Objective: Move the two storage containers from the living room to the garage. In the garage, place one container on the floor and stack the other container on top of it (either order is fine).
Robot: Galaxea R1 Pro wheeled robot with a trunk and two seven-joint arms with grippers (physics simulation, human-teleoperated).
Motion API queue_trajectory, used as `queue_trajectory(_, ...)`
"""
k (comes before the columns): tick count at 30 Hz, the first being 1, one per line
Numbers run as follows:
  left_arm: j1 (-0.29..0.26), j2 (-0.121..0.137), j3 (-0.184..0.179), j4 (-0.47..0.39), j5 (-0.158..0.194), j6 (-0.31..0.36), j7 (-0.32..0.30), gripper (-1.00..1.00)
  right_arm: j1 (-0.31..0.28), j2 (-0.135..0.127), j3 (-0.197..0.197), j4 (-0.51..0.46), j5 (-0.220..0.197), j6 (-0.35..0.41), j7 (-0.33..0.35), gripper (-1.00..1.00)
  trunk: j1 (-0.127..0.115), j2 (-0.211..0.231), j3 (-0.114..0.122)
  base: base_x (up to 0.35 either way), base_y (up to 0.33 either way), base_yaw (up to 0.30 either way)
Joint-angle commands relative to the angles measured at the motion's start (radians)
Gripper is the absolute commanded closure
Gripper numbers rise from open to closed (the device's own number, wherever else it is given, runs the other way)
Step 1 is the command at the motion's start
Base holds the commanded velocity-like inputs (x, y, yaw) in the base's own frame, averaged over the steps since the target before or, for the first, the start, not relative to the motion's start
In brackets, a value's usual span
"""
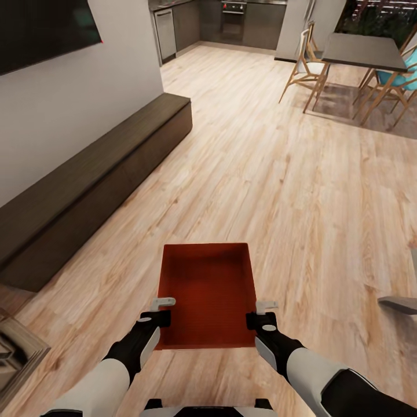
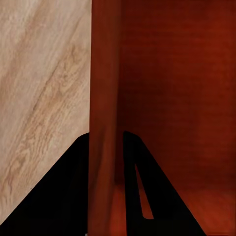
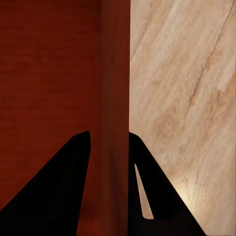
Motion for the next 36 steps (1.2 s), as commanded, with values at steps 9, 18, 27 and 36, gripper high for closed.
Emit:
queue_trajectory(9, 0.001, 0.013, -0.002, 0.025, -0.007, 0.01, 0.082, 1.0, -0.002, 0.003, -0.011, -0.001, 0.004, -0.068, -0.05, 1.0, 0.001, -0.001, -0.001, 0.322, 0.0, 0.0)
queue_trajectory(18, -0.001, 0.004, 0.004, -0.006, -0.001, -0.002, -0.001, 1.0, -0.001, 0.007, -0.003, 0.01, 0.0, -0.006, 0.0, 1.0, 0.001, -0.001, -0.001, 0.25, 0.0, 0.0)
queue_trajectory(27, -0.001, 0.004, 0.004, -0.006, 0.001, -0.006, 0.0, 1.0, 0.022, -0.004, -0.093, -0.022, 0.09, 0.002, 0.004, 1.0, 0.001, -0.001, -0.001, 0.0, 0.0, 0.0)
queue_trajectory(36, -0.001, 0.006, -0.005, 0.04, 0.001, -0.007, 0.0, 1.0, 0.049, -0.004, -0.146, -0.011, 0.121, 0.002, 0.004, 1.0, 0.001, -0.001, -0.001, 0.0, 0.0, 0.0)
